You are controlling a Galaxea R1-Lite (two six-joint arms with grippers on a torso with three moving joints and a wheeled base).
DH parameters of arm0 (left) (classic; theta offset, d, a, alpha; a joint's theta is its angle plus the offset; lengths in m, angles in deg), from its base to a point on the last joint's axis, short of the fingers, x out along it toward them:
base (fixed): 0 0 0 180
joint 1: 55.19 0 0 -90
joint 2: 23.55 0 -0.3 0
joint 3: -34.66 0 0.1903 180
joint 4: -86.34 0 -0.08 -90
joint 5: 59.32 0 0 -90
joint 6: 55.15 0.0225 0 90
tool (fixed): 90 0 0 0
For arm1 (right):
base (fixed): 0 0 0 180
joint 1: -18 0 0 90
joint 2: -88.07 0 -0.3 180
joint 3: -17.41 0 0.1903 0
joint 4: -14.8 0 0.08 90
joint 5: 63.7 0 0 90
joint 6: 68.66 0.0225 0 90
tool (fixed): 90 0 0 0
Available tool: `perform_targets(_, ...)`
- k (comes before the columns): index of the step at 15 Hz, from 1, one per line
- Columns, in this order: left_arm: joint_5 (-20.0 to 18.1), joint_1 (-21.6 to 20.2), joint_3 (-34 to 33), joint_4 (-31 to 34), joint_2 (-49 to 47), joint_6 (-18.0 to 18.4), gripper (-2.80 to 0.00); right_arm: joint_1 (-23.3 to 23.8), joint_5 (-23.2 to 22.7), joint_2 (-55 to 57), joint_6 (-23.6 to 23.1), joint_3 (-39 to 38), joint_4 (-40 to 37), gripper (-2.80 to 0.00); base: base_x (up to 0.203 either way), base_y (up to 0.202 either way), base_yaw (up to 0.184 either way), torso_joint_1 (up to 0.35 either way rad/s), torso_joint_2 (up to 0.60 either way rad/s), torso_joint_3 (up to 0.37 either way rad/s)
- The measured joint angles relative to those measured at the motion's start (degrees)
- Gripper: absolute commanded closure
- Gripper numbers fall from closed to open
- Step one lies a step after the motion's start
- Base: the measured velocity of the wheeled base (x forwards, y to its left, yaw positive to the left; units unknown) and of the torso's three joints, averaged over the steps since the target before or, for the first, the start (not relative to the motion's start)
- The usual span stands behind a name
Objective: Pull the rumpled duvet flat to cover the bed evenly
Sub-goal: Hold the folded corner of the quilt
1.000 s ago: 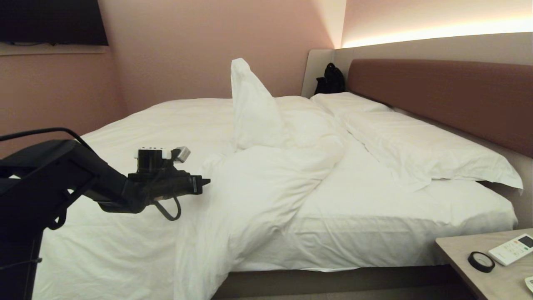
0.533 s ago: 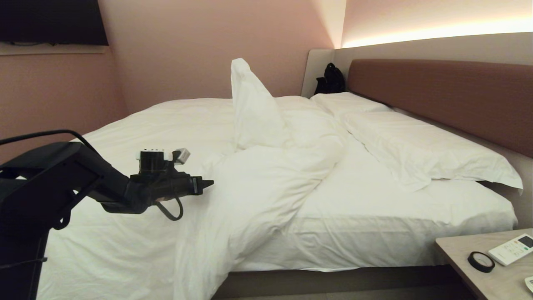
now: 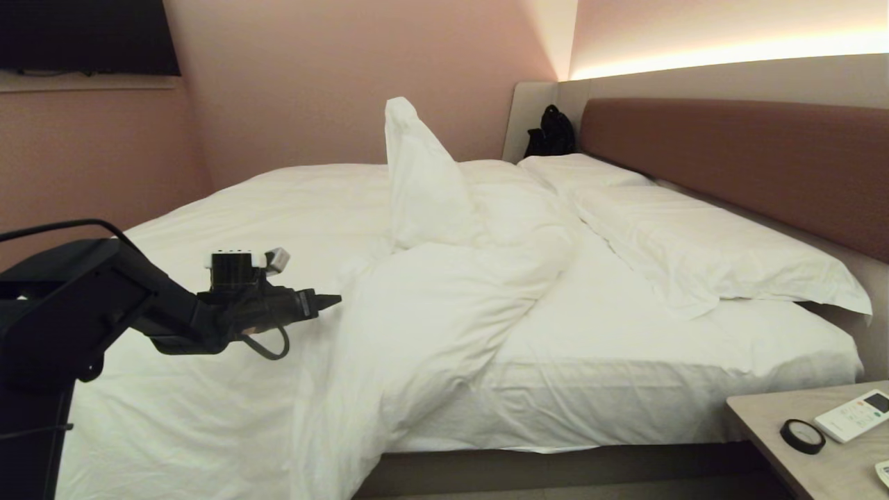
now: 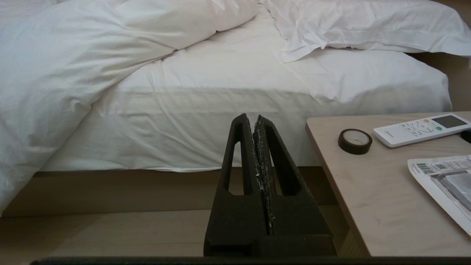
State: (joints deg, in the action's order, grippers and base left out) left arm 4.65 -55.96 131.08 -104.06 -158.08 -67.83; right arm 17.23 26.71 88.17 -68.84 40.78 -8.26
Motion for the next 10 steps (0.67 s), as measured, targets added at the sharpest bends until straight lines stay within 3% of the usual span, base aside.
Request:
perform_targets(2,2.27,-1.14,0.31,-0.02,-0.73,0.35,-2.80,0.00,-0.04,0.00,0.00,0.00,0.04,0.00,0.000,0.000,0.000,0.000,0.00,0.000)
perform_targets(7,3.29,-2.43,1.64,-0.43,-2.85,4.23,-2.80,0.00,-0.09,0.00,-0.02,0.00,0.04,0.00,0.000,0.000,0.000,0.000,0.00,0.000)
perform_targets(10,3.24,-2.46,3.09,0.09,-3.85,4.53,-2.80,0.00,-0.06,0.00,-0.04,0.00,0.02,0.00,0.000,0.000,0.000,0.000,0.00,0.000)
